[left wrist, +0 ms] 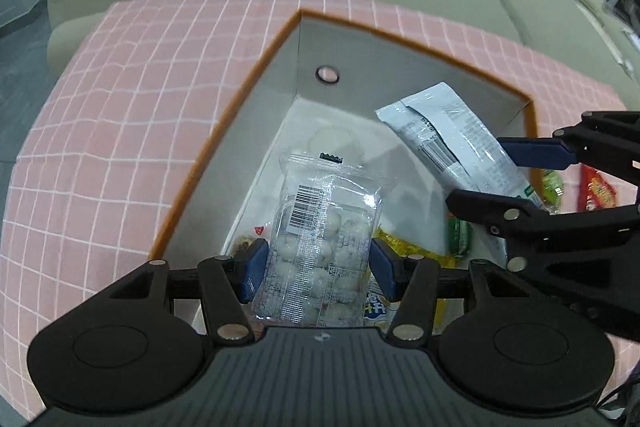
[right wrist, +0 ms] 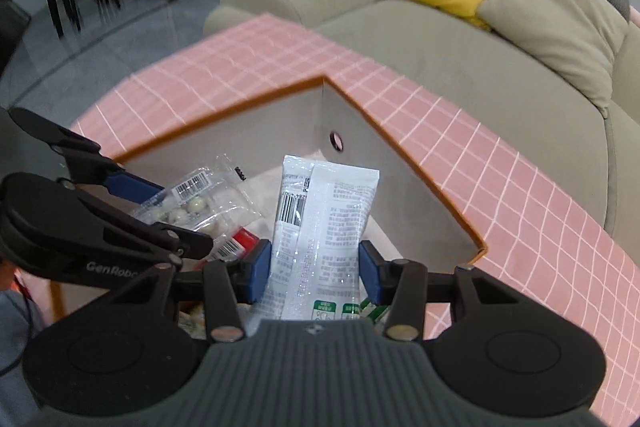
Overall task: Organize snacks
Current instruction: 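Carry the white packet and egg pack into the shoebox and release both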
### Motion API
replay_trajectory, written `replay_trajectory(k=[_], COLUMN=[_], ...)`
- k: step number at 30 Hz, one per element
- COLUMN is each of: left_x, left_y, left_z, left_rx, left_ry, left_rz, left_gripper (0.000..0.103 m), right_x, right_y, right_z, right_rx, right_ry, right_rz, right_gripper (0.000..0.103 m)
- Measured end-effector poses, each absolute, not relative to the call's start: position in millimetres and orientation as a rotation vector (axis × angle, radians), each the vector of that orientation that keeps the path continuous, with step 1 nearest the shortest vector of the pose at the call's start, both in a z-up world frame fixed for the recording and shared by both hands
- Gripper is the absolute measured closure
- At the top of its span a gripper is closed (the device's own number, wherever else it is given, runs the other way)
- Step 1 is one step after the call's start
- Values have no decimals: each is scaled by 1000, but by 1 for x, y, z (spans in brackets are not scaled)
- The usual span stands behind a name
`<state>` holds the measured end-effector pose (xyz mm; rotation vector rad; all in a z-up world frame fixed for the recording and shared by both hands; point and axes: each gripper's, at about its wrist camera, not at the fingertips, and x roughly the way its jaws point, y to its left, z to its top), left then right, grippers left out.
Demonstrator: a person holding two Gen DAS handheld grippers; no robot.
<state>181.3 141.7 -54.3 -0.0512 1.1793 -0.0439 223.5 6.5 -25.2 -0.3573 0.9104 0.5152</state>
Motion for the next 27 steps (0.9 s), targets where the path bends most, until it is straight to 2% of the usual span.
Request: replay_trajectory(k=[11, 27], left_x=[188, 187], left_y=[131, 129], left_z=[-82, -86], left_rx=[11, 30], left_ry=[1260, 1255], left_rz=[-40, -21], left_gripper=[39, 36], right_x=[232, 224], right_y=[20, 24], right_z=[-76, -78], right_rx=[-569, -631], right_ry=[985, 936], right_rz=[546, 543], right_gripper=[58, 57])
